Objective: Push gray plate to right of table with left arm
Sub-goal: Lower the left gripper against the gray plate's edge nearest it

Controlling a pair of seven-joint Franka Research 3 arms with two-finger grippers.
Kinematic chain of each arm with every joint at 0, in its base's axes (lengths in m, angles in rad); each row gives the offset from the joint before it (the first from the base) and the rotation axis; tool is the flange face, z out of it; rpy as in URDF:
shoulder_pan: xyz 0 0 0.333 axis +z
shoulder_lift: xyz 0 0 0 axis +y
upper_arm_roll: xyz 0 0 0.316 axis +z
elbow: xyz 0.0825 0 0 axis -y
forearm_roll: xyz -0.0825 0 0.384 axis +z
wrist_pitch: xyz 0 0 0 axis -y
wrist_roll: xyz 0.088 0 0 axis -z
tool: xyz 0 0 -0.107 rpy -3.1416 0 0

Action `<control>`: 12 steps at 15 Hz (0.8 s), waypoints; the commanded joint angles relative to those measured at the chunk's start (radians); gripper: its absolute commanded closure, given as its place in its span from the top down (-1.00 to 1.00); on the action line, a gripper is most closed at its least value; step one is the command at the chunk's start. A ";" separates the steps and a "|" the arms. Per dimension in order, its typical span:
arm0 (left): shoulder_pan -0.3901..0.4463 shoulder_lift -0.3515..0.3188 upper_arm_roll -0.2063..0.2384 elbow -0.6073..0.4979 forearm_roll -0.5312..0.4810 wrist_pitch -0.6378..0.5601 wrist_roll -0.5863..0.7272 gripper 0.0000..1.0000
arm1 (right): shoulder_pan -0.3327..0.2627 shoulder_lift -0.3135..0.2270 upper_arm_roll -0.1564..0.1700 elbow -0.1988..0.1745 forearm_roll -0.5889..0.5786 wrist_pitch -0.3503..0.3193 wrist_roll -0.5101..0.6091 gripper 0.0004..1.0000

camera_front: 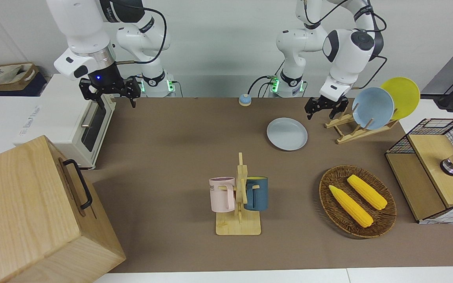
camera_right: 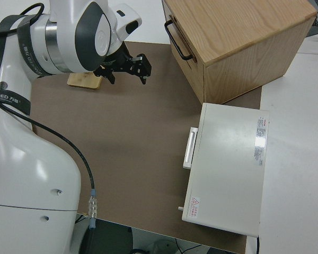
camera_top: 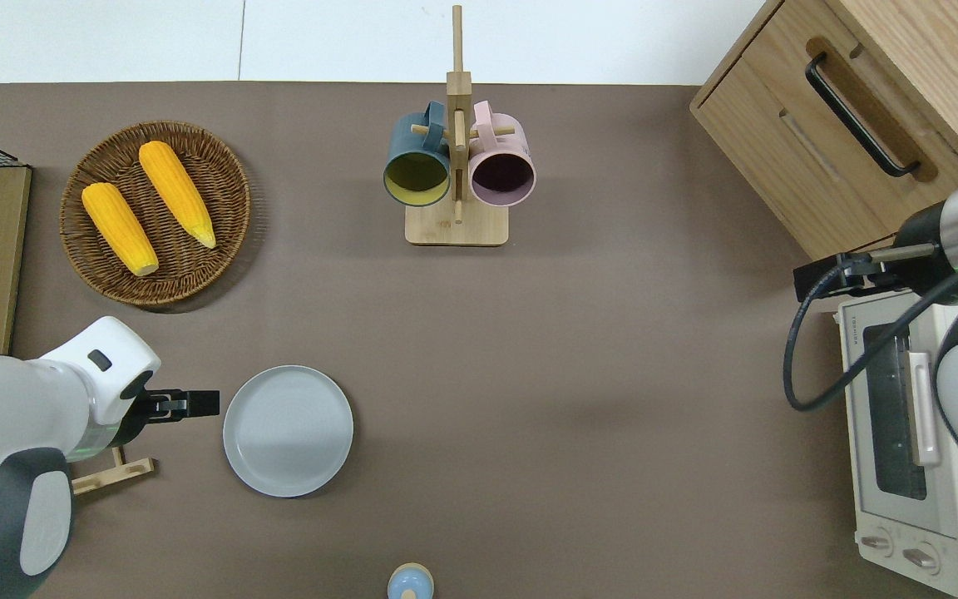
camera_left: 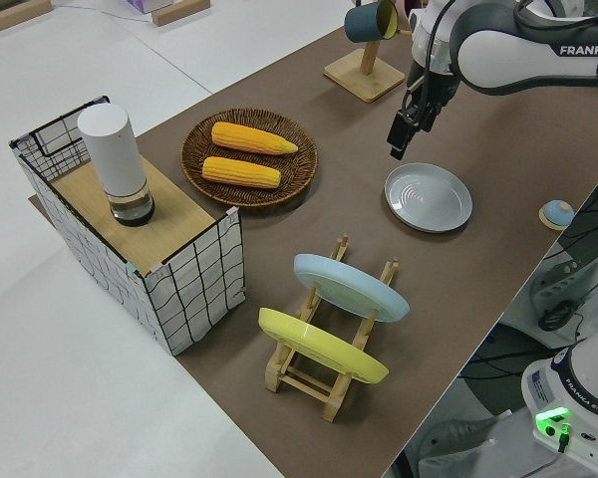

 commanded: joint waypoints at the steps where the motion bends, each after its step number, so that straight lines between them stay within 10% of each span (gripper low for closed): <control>1: -0.012 -0.041 0.000 -0.113 -0.009 0.103 -0.016 0.99 | -0.001 -0.006 0.000 0.001 0.007 -0.010 0.003 0.97; 12: -0.021 0.052 -0.009 -0.304 -0.009 0.415 -0.015 0.99 | -0.001 -0.006 0.000 0.001 0.007 -0.010 0.005 0.97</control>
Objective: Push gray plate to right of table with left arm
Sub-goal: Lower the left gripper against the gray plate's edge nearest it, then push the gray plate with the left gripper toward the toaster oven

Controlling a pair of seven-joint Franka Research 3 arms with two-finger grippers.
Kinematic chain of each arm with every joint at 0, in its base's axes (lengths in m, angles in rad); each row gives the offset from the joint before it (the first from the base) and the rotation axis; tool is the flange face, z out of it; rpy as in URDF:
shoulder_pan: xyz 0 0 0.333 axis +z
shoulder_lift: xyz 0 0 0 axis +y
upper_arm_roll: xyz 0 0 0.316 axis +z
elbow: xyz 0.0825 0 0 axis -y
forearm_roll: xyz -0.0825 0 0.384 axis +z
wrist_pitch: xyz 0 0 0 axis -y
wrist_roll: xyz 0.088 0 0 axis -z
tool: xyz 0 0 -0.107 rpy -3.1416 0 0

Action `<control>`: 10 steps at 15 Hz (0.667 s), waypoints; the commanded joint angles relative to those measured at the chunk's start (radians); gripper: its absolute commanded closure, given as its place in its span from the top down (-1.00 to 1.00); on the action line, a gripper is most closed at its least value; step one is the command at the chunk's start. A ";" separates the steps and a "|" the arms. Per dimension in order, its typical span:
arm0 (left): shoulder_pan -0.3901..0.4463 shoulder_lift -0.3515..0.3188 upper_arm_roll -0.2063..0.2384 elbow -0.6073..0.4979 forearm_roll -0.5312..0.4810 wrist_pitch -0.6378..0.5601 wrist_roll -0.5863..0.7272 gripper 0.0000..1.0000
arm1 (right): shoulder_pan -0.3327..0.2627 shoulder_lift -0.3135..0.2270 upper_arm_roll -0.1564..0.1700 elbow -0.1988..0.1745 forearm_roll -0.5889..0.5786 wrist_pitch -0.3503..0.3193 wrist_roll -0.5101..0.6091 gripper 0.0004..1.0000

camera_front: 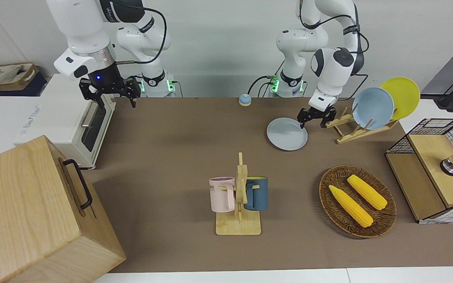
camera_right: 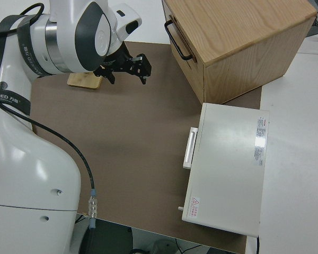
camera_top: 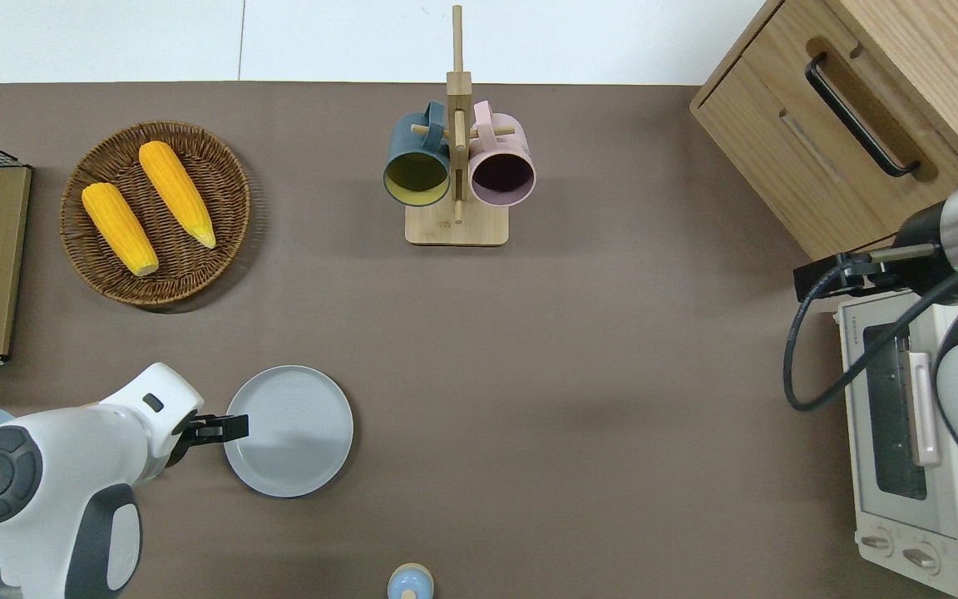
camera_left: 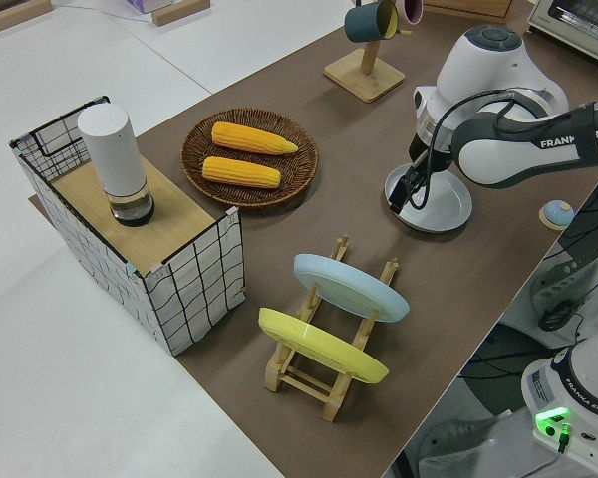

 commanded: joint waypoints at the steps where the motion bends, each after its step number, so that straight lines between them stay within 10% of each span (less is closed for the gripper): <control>1: -0.023 0.064 0.001 -0.047 -0.009 0.113 -0.014 0.99 | -0.001 -0.006 0.000 0.001 0.007 -0.010 0.003 0.97; 10: -0.034 0.099 0.002 -0.051 -0.009 0.133 -0.011 0.97 | -0.001 -0.006 0.000 0.001 0.007 -0.010 0.003 0.97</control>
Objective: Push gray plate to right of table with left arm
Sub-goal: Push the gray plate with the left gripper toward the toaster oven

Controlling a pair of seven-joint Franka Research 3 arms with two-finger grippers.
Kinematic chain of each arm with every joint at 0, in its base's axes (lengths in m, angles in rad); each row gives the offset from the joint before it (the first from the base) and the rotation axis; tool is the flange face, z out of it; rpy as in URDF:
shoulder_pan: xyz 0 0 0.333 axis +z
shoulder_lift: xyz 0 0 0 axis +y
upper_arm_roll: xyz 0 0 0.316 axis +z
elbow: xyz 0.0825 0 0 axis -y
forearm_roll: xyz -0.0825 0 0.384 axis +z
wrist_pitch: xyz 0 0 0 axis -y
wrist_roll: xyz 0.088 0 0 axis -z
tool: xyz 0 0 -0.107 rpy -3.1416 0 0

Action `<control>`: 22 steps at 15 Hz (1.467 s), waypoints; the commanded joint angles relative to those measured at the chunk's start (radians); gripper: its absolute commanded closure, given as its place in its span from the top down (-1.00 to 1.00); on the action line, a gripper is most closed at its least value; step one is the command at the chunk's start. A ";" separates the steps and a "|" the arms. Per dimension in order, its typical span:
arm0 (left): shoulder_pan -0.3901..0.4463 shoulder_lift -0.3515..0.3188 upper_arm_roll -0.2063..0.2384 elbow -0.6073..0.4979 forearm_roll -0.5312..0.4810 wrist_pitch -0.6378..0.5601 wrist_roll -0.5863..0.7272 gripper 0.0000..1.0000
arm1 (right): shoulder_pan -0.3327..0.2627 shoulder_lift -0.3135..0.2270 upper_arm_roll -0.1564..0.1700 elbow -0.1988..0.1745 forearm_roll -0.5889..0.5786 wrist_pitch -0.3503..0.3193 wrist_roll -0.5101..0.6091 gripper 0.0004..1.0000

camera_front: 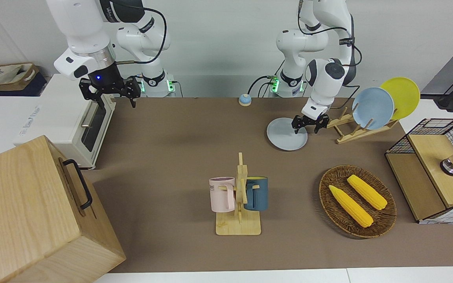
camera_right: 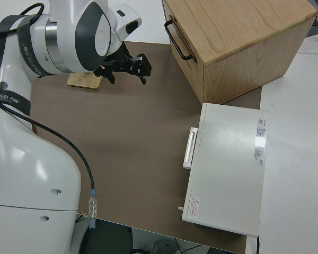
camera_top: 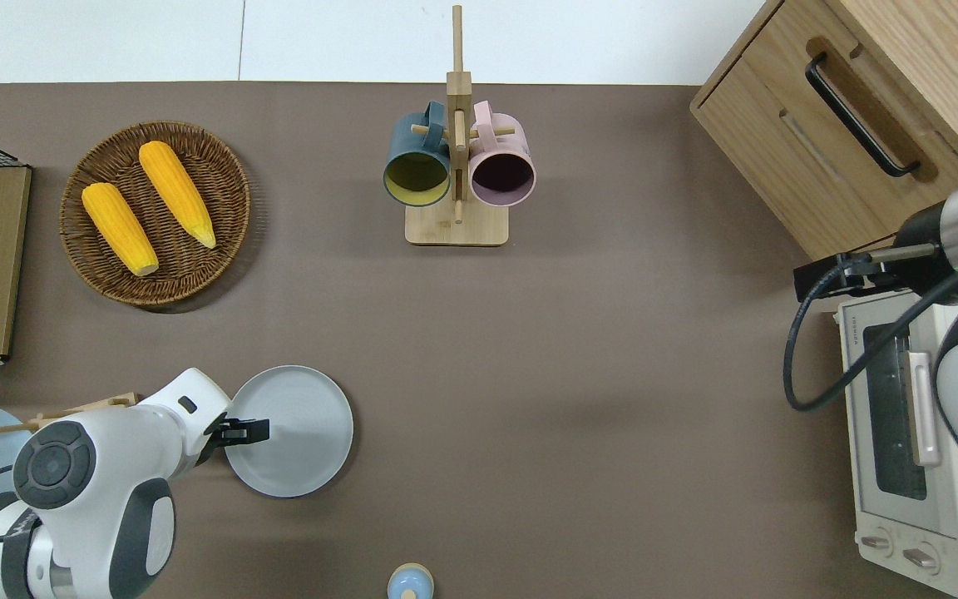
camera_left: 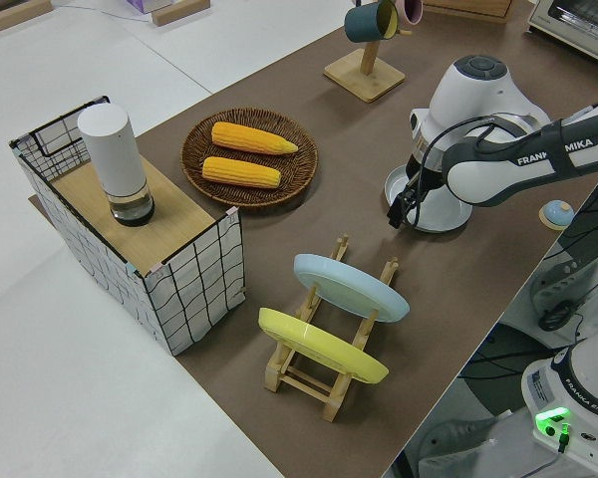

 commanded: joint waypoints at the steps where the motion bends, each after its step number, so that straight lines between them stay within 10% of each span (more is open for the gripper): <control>1: -0.012 0.009 0.006 -0.014 -0.009 0.038 -0.010 0.97 | -0.001 -0.006 0.000 0.001 0.007 -0.010 0.003 0.97; 12: -0.010 0.023 0.006 -0.026 -0.009 0.061 0.001 -1.00 | -0.001 -0.006 0.000 0.001 0.007 -0.010 0.003 0.97; 22: -0.108 0.092 0.004 0.004 -0.009 0.095 -0.135 -1.00 | -0.001 -0.006 0.000 0.001 0.007 -0.010 0.005 0.97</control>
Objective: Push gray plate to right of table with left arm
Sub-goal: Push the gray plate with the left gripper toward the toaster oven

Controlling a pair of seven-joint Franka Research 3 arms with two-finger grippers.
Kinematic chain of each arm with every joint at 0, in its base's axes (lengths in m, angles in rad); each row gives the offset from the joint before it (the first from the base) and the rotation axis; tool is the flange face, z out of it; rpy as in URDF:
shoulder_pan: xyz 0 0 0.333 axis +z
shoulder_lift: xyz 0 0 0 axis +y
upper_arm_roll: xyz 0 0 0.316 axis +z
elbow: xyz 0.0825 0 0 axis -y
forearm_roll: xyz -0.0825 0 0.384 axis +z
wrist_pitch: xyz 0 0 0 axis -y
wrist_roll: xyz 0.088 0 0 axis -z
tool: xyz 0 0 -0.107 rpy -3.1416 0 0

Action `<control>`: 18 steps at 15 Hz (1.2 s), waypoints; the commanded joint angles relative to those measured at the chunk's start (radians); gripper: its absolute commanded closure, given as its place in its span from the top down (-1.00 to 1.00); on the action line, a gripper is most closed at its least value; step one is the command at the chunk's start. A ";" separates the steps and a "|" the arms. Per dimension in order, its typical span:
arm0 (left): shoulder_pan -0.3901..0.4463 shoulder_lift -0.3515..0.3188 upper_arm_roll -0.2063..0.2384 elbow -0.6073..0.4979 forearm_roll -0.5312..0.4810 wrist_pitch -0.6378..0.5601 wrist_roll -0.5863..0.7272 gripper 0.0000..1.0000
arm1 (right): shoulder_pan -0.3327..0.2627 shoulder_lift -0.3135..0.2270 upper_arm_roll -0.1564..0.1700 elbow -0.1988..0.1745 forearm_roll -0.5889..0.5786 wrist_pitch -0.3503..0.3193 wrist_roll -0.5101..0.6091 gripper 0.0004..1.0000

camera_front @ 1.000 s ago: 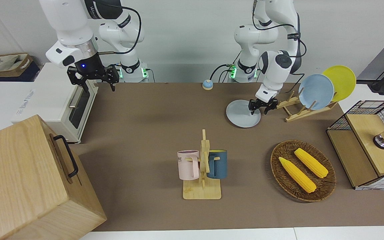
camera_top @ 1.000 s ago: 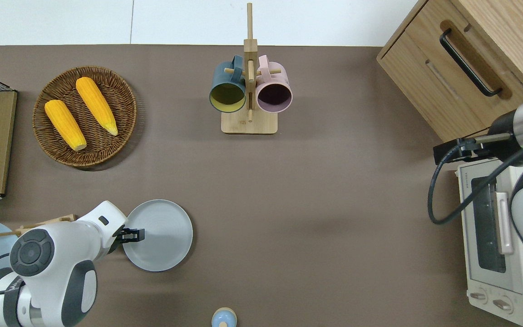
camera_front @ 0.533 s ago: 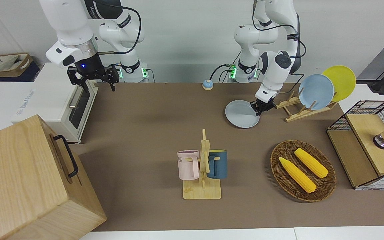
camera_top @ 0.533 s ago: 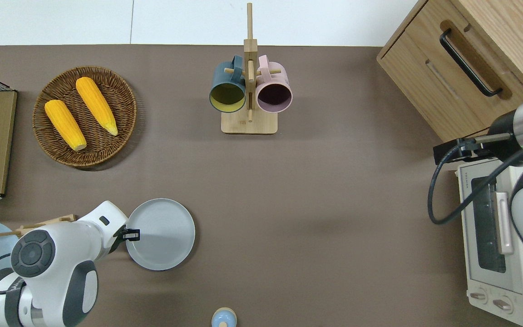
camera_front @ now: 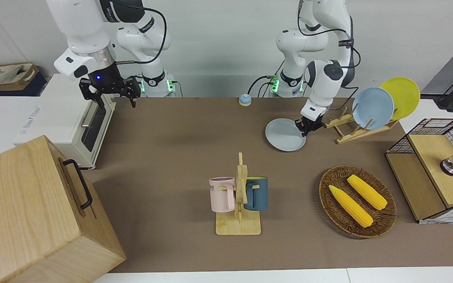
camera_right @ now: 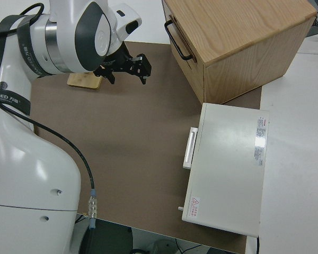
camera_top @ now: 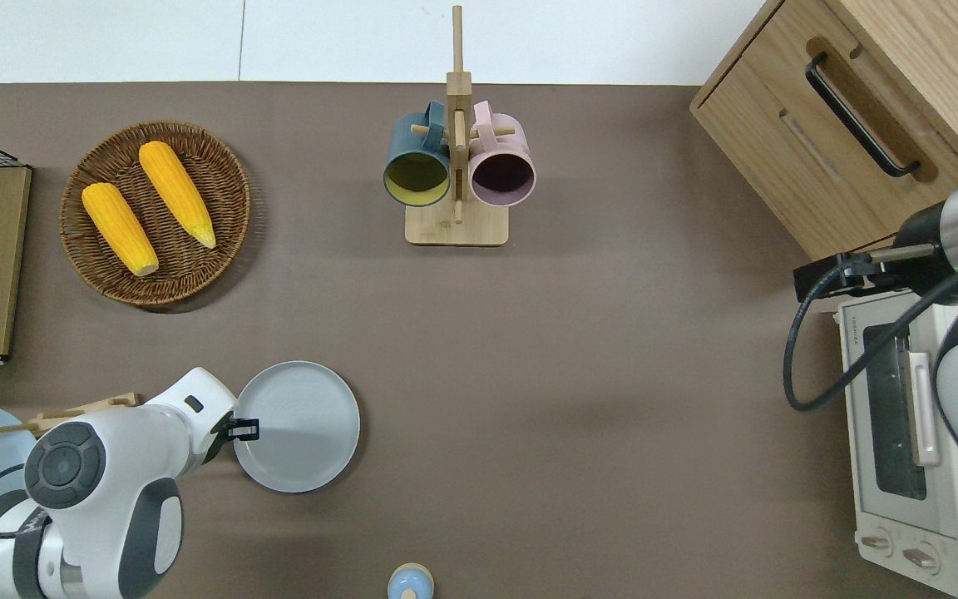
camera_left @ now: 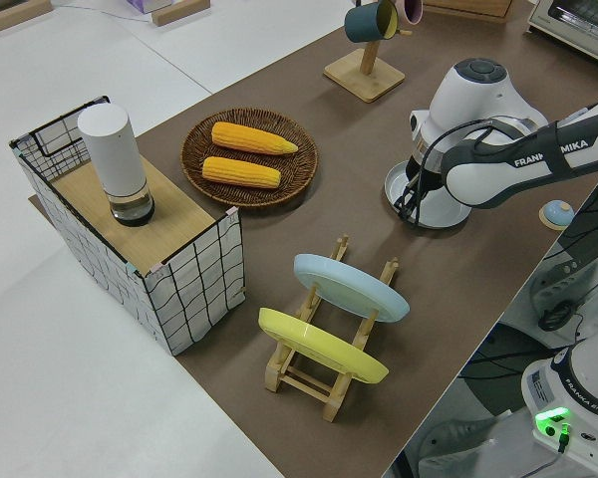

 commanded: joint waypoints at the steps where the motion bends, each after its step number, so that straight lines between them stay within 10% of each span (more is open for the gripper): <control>1: -0.113 0.090 0.003 0.015 -0.007 0.068 -0.139 -1.00 | -0.001 -0.006 0.000 0.001 0.007 -0.010 0.003 0.97; 18: -0.543 0.308 0.004 0.306 0.002 0.067 -0.708 -1.00 | -0.001 -0.006 0.000 0.001 0.007 -0.010 0.005 0.97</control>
